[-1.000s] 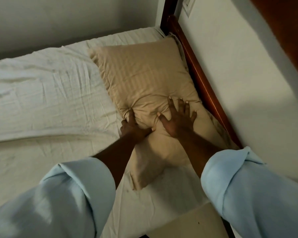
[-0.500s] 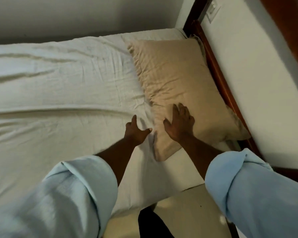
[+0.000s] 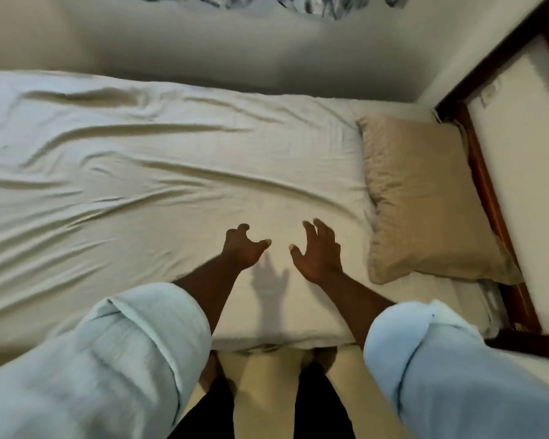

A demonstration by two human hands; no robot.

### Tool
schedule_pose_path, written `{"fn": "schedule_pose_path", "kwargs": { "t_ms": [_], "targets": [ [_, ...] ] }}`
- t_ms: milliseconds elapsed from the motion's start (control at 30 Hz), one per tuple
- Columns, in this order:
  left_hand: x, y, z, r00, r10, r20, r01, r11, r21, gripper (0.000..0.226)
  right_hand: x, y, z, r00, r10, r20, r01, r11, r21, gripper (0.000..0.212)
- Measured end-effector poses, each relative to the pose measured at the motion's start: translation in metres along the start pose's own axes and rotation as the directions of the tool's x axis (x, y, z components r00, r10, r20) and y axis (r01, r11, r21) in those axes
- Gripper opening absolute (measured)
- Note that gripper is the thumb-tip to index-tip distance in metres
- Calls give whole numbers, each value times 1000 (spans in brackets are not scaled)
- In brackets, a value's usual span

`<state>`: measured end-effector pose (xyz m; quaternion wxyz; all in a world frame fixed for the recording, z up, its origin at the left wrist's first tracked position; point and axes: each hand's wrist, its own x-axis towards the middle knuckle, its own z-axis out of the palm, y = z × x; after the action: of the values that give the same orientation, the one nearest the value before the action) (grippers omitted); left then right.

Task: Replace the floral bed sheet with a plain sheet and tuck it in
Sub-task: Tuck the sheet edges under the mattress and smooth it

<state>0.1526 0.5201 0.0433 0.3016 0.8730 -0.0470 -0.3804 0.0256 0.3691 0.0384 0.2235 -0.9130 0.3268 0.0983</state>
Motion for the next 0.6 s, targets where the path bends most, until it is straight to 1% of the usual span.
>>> {"fn": "schedule_pose_path", "kwargs": {
  "t_ms": [67, 133, 200, 333, 433, 500, 600],
  "targets": [
    [-24, -24, -45, 999, -15, -35, 14, 1000, -28, 81, -18, -46, 10, 1000, 9, 22, -10, 997, 72, 69],
    [-46, -46, -79, 998, -44, -54, 42, 998, -37, 81, -33, -81, 15, 1000, 0, 31, -3, 996, 92, 68],
    [-72, -77, -121, 992, -89, -87, 85, 995, -43, 80, -52, -125, 20, 997, -49, 54, 44, 994, 99, 67],
    [-105, -111, -177, 978, -124, -166, 112, 990, -83, 79, -66, -191, 19, 987, -142, 70, 132, 983, 126, 66],
    [-124, -124, -203, 966, -153, -210, 131, 985, -114, 79, -72, -233, 17, 972, -214, 95, 201, 971, 132, 66],
    [-139, -131, -216, 951, -186, -249, 146, 975, -170, 79, -80, -258, 16, 956, -264, 127, 247, 960, 134, 66],
    [-153, -138, -228, 939, -205, -278, 147, 965, -216, 75, -89, -277, 17, 937, -306, 168, 288, 949, 125, 62]
  ]
}}
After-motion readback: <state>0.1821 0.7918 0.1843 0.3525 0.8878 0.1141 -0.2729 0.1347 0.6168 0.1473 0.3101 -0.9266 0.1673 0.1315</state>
